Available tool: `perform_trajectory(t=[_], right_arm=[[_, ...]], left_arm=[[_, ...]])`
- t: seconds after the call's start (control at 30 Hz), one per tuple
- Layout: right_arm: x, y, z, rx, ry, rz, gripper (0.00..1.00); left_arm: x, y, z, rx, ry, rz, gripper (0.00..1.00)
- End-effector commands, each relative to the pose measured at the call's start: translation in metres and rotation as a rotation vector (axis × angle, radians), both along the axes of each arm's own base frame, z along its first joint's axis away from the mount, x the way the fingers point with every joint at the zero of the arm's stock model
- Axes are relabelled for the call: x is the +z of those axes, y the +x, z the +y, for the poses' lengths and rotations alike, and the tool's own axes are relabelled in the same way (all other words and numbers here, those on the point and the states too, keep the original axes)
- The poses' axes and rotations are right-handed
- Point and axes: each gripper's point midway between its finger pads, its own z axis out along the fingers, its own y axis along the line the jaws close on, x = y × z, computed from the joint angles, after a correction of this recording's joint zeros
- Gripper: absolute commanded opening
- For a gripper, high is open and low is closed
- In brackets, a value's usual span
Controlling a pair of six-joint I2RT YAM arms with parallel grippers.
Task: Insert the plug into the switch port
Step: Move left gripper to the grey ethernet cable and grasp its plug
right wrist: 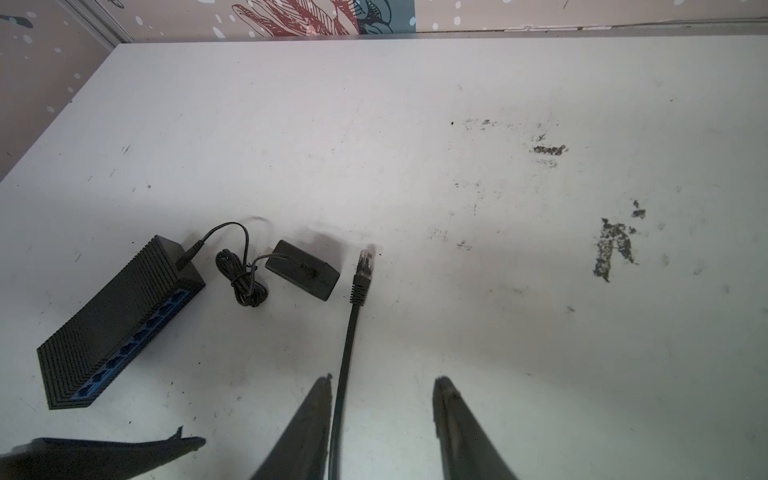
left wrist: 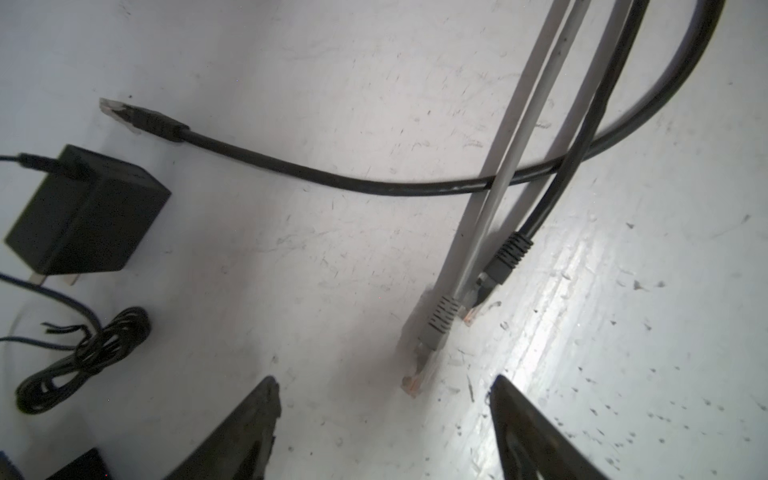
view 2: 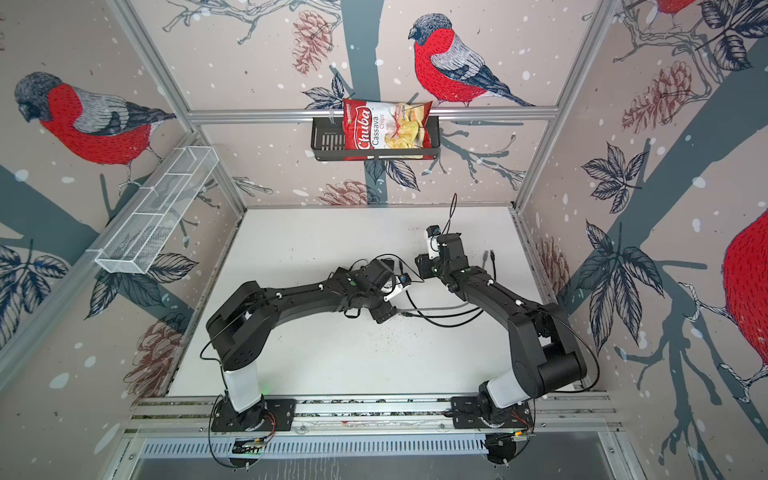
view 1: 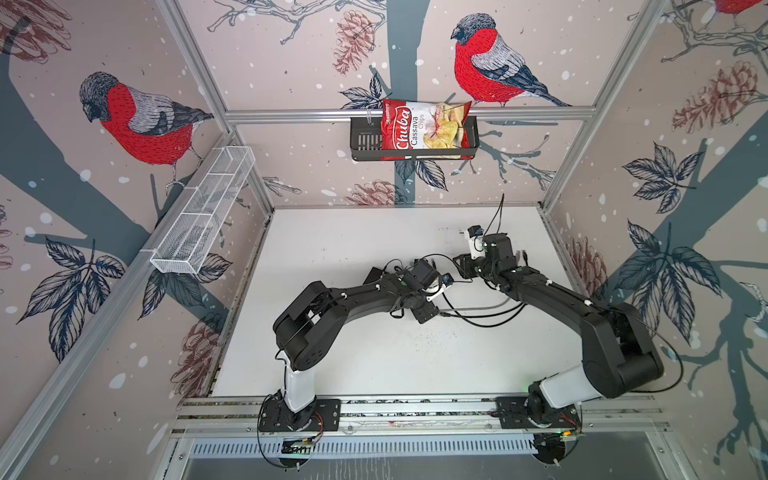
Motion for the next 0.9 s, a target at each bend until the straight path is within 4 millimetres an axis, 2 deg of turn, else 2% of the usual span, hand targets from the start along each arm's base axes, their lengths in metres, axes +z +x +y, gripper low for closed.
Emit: perform_trajectory(t=[0.0, 0.13, 0.27, 0.5, 0.67, 0.87], right_arm=[[0.006, 0.001, -0.001, -0.001, 0.012, -0.023, 0.42], [0.004, -0.002, -0.006, -0.005, 0.016, -0.023, 0.42], [0.000, -0.002, -0.014, -0.022, 0.015, -0.013, 0.41], [-0.005, -0.004, -0.025, -0.044, 0.019, -0.002, 0.41], [-0.011, -0.007, -0.028, -0.046, 0.020, 0.014, 0.41], [-0.012, -0.008, -0.025, -0.033, 0.031, 0.023, 0.41]], left_arm=[[-0.007, 0.003, 0.002, 0.018, 0.037, -0.003, 0.69], [0.000, 0.004, -0.007, 0.006, 0.008, -0.032, 0.67], [0.012, -0.007, -0.024, -0.071, -0.027, -0.070, 0.66], [0.006, -0.027, -0.042, -0.183, -0.041, -0.006, 0.59], [-0.004, -0.023, -0.040, -0.172, -0.008, -0.006, 0.58], [-0.014, -0.016, -0.027, -0.136, 0.051, -0.028, 0.59]])
